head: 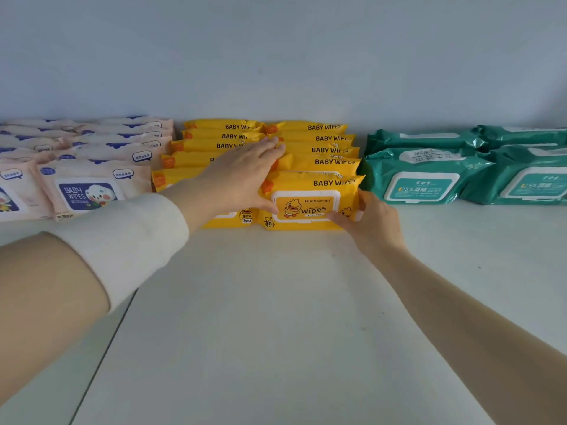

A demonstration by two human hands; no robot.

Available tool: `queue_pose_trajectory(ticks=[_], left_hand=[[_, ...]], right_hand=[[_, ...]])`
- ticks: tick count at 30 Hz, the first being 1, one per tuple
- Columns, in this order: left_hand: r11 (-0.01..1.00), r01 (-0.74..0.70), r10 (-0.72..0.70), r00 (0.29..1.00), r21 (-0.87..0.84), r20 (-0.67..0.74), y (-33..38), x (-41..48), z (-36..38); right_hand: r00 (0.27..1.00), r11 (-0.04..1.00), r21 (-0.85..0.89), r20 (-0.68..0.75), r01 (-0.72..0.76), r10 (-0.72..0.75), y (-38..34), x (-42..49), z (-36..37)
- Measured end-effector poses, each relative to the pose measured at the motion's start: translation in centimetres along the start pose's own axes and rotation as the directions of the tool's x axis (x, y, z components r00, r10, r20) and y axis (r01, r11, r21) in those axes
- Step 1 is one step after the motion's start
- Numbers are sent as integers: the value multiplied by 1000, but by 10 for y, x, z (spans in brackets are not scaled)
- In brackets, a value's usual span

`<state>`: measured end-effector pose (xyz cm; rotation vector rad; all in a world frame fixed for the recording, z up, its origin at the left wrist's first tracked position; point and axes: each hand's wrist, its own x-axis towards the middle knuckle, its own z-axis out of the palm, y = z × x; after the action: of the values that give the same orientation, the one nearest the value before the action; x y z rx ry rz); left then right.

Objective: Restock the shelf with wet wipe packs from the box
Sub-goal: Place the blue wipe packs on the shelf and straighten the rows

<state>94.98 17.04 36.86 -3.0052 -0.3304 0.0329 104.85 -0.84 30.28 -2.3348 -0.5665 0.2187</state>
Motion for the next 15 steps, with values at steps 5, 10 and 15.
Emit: queue_pose_trajectory(ticks=[5,10,15], left_hand=[[998,29,-27,999,-61,31,-1,10,2],[999,45,-45,995,3,87,5,16,0],[978,68,-96,986,197,137,32,13,-17]], right_hand=[[998,999,-17,-37,-43,42,-1,9,7],[998,986,-158,-22,-57,54,-8,7,6],[986,921,-390,154,-4,70,-18,-2,-28]])
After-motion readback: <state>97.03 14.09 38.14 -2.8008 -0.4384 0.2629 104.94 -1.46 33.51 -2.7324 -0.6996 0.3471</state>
